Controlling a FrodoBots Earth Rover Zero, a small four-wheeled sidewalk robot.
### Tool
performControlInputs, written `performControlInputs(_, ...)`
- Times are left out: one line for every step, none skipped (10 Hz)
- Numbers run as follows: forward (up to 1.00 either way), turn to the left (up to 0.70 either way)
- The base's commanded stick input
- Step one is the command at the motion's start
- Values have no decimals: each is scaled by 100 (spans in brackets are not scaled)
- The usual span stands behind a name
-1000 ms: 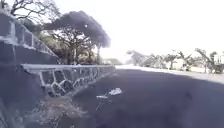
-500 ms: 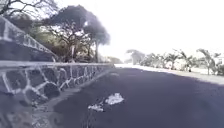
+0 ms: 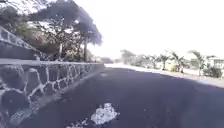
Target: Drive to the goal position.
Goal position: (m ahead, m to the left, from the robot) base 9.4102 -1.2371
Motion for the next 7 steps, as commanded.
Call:
performControlInputs(100, 0)
performControlInputs(100, 0)
performControlInputs(100, 0)
performControlInputs(100, 5)
performControlInputs(100, 16)
performControlInputs(100, 27)
performControlInputs(100, 27)
